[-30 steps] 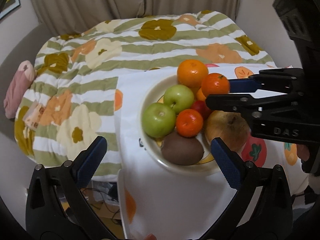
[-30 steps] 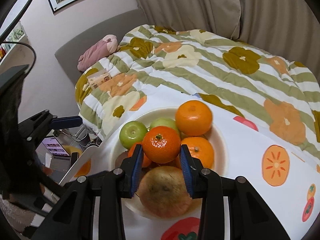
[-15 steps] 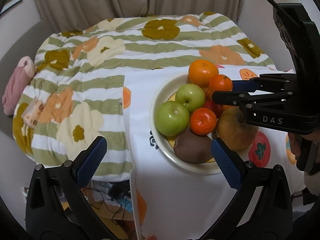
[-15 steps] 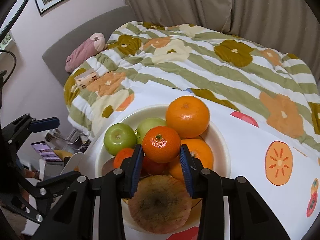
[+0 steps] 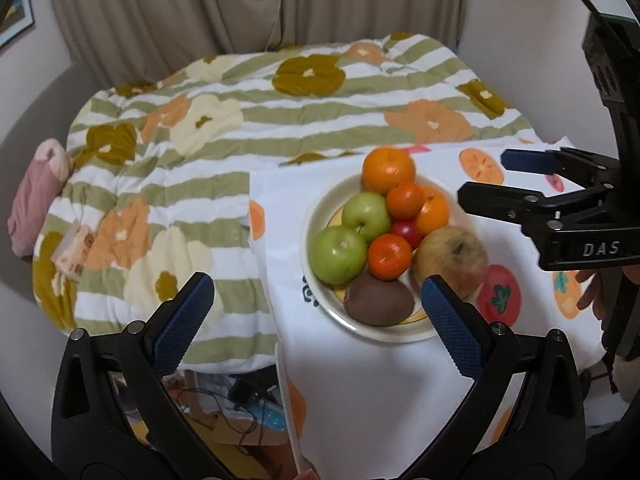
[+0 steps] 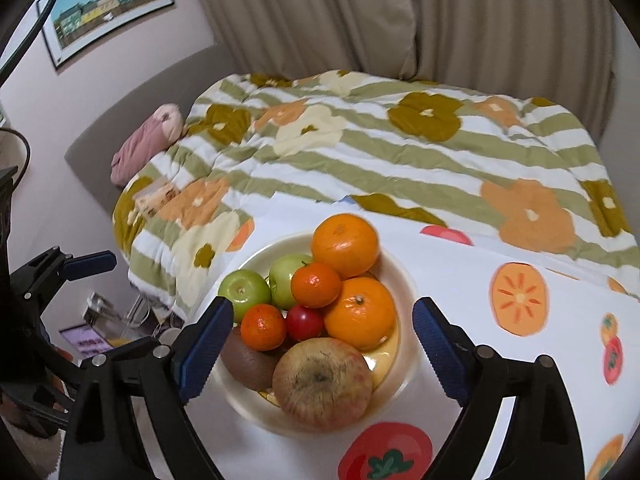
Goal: Organize fruits
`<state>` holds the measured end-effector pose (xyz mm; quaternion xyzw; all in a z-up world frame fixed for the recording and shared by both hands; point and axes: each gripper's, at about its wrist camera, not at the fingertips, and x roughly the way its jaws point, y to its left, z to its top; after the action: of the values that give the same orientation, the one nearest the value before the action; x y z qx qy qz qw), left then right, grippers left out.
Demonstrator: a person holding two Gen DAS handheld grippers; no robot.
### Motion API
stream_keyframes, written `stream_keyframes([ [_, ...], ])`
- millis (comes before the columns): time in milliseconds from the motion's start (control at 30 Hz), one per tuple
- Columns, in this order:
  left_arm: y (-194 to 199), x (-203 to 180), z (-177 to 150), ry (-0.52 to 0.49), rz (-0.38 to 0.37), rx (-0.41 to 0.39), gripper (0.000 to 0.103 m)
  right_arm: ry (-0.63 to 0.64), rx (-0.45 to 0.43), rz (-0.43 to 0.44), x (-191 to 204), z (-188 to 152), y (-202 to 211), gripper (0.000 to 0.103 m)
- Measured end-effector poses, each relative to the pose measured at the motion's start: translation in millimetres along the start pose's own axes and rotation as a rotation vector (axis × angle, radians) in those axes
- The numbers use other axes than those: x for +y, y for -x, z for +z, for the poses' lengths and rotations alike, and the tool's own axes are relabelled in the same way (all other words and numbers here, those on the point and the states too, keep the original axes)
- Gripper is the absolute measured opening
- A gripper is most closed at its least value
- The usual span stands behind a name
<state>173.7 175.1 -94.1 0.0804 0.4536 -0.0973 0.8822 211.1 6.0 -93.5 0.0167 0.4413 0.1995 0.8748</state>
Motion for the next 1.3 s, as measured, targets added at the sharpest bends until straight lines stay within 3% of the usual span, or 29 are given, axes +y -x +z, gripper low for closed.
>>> stream_keyframes([
  [267, 68.5, -35.4, 20.4, 0.046, 0.035, -0.116, 0.103, -0.021, -0.099, -0.075, -12.8, 1.2, 93.2, 0.091],
  [367, 92.0, -55.5, 25.7, 0.088, 0.062, -0.138, 0.103, -0.023, -0.125, -0.127, -22.7, -6.3, 129.8, 0.103],
  [600, 132.9, -102.7, 22.2, 0.146, 0.111, -0.201, 0.103, -0.084, -0.137, -0.278, -53.8, -36.9, 197.7, 0.103],
  [900, 150.5, -141.7, 4.8, 0.163, 0.137, -0.261, 0.103, -0.155, -0.144, -0.362, -82.9, -74.4, 230.5, 0.103],
  [1300, 152.6, -157.6, 6.2, 0.142, 0.138, -0.27, 0.103, -0.15, -0.168, -0.376, -84.8, -79.4, 240.7, 0.103],
])
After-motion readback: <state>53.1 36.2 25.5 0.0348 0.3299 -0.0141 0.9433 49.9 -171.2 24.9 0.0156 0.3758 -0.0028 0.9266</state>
